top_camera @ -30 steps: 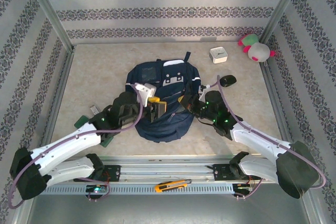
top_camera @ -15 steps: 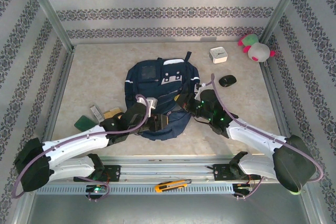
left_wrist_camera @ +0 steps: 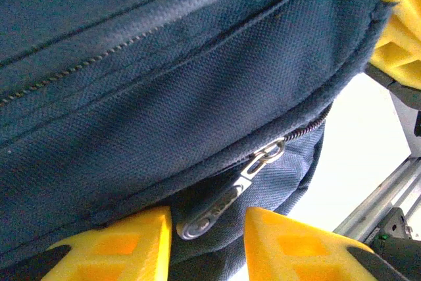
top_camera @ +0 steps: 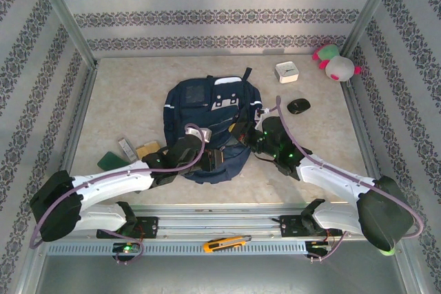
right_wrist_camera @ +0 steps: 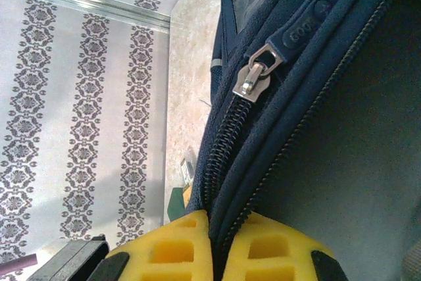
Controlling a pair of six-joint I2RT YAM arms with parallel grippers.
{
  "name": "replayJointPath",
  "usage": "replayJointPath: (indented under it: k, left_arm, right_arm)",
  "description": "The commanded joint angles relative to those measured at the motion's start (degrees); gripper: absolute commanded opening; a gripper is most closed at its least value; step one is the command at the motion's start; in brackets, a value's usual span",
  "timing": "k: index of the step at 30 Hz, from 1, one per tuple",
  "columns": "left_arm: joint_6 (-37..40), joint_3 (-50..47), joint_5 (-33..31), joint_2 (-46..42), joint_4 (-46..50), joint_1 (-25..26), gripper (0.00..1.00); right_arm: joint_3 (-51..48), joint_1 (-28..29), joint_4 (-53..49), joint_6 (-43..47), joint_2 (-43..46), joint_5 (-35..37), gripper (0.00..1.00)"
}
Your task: Pack the student bag
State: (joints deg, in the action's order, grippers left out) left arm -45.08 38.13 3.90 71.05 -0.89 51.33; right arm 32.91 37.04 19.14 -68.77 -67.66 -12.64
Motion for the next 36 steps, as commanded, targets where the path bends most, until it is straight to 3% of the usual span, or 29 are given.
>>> replayJointPath:
  k: [1,10,14,23,30,35,36]
  left_arm:
    - [1.23,2.28,-1.83,0.75,-4.78,0.6,0.27]
    - [1.92,2.07,-3.29,-1.09,-2.47,0.61,0.0]
    - [1.71,-1.94,-7.69,-4.21,1.97,-0.29,0.0]
    - [4.31,-7.45,-16.08,-15.5,11.5,-3.42,0.0]
    - [9.3,-9.22,-14.12,-15.92,11.79,-9.31,0.0]
    - [9.54,-10.46,-11.7,-14.29,9.14,-10.24,0.0]
    - [9.33,-10.65,-11.39,-13.73,8.74,-10.22,0.0]
  right_arm:
    - [1.69,1.15,4.15,1.43,0.25,0.68,0.0]
    - [0.4,0.68,3.37,1.88,1.58,0.88,0.0]
    - [-1.54,-3.28,0.6,2.16,4.69,-3.66,0.0]
    - [-2.18,-16.41,-5.23,3.32,8.94,-20.96,0.0]
    - [-0.04,-21.61,-9.33,6.08,8.26,-29.1,0.0]
    - [0.91,-24.95,-13.91,9.54,8.29,-31.63,0.0]
    - [1.46,-25.45,-15.67,10.73,8.4,-31.61,0.04]
